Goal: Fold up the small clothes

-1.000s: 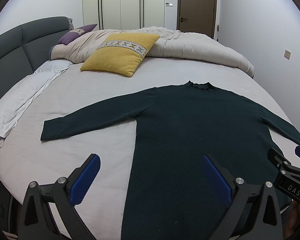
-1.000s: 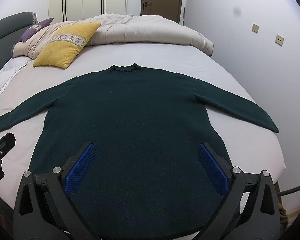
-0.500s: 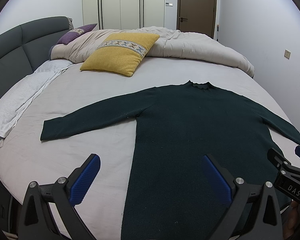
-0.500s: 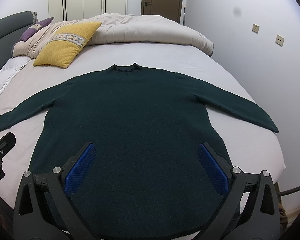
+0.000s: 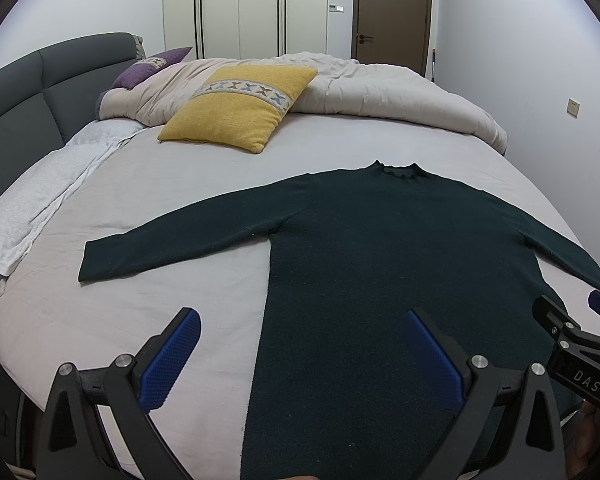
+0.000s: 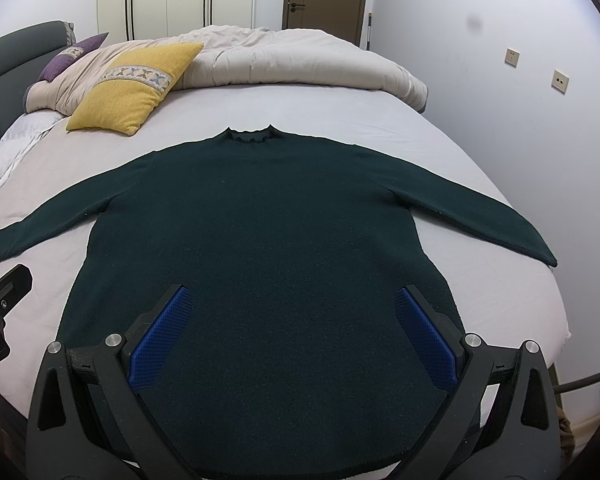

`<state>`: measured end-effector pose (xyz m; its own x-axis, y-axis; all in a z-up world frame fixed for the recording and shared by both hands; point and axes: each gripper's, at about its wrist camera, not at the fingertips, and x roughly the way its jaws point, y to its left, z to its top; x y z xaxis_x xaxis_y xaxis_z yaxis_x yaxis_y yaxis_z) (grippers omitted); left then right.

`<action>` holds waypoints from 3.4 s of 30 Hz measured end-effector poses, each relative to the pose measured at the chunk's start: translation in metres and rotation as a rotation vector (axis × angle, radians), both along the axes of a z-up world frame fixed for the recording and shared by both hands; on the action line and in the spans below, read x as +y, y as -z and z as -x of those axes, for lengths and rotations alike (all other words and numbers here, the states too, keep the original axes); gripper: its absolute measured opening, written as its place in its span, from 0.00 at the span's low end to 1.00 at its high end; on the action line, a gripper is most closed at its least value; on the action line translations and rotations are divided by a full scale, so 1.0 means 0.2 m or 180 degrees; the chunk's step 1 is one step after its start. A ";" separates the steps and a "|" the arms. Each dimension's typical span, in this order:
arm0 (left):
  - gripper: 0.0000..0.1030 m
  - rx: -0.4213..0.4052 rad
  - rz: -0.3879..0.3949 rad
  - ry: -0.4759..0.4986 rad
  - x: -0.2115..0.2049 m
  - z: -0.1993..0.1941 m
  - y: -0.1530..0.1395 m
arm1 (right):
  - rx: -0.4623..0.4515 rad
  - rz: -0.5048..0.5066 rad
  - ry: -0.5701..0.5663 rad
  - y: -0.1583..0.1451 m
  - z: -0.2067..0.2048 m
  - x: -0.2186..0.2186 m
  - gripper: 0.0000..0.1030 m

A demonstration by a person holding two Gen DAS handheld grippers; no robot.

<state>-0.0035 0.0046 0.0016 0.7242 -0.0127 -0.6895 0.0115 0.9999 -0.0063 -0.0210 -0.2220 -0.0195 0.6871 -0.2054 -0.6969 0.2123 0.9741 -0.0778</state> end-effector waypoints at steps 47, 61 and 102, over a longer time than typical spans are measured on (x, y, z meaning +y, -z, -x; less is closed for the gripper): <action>1.00 0.0453 0.0902 0.0434 -0.17 -0.43 0.35 | -0.0573 -0.2587 0.2357 0.48 0.13 -2.37 0.71; 0.97 0.0824 0.1289 0.0589 -0.19 -0.63 0.46 | -0.0791 -0.2417 0.2292 0.45 -0.11 -2.89 0.07; 0.09 0.1016 0.1227 0.0815 -0.58 -1.31 0.57 | -0.0359 -0.1825 0.0210 0.39 -0.61 -2.00 0.53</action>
<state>0.2581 -0.1108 -0.1118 0.4209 -0.4551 -0.7847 0.1912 0.8901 -0.4137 0.1007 -0.6225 -0.0979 0.7621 0.1378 -0.6327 0.2503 0.8385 0.4841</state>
